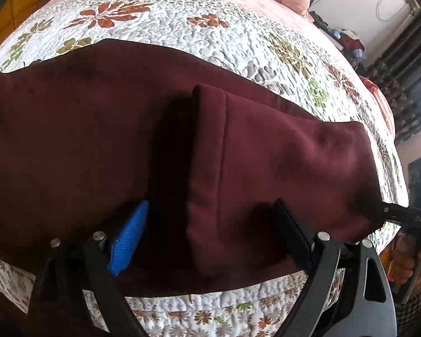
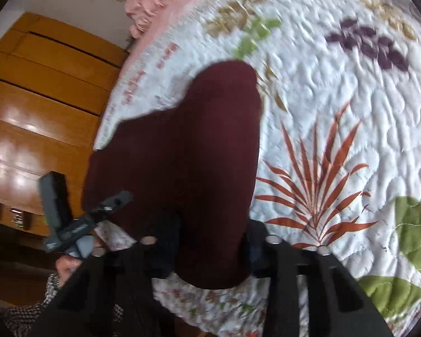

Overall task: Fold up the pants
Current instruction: 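Lay the folded leg end down and open the right tool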

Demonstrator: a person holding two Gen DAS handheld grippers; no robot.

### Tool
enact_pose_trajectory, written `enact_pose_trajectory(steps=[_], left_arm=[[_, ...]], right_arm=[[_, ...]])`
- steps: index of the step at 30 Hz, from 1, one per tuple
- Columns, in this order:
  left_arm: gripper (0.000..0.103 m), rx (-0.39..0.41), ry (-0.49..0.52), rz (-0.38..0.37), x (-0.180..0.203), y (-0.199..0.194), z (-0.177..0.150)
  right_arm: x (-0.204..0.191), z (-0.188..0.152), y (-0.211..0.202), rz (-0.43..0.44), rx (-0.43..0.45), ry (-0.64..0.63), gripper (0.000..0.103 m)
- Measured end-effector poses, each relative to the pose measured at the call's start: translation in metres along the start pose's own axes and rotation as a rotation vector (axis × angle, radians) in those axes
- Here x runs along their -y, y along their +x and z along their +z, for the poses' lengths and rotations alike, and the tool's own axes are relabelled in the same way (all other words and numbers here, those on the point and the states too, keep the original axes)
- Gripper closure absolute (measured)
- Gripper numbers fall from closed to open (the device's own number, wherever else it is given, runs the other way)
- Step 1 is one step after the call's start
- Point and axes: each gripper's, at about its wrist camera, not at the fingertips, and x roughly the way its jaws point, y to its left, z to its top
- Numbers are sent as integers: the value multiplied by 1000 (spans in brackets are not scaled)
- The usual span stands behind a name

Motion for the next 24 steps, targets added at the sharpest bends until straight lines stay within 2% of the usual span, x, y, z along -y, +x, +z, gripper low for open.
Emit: enact_pose_trajectory(steps=[3,4,6,7,10,11,14,15,16,18,21,24], left_arm=[[14,5,-11,-7,-2,-2,0],[14,3,-2,-1,-1,0,-1],[12,4,19,12,-1,3,-3],[12,8,35,20,2,5,-4],[12,19,30,-1,0,1,-4],[12,24,19,-20,-2,-2,-4],[12,43,-43,-73,-13,-18,-3],[12,62,-54,-71,-18,-26,-4],[12,75,-51,-58,-21,-32,-5],[12,96,-35,-34,-24,-41,-7],[12,83,-17,7,-26,-39,-12],[10,57,-50,-1,-33,-26,-12]], right_arm=[[-9,0,-20,-25,52,-8,75],[-6,-1,-20,-36,45,-7,75],[2,-5,-1,-139,-16,-4,74],[4,-7,8,-161,-31,-2,73],[2,-4,4,-162,-12,20,65],[-8,-3,-3,-208,7,-6,58],[-36,-5,-22,-411,83,-106,55],[-49,-6,-28,-477,115,-139,55],[-56,-7,-32,-506,141,-160,55],[-78,-9,-32,-460,171,-206,55],[-90,-9,-11,-371,129,-225,55],[-89,-14,26,-386,57,-216,55]])
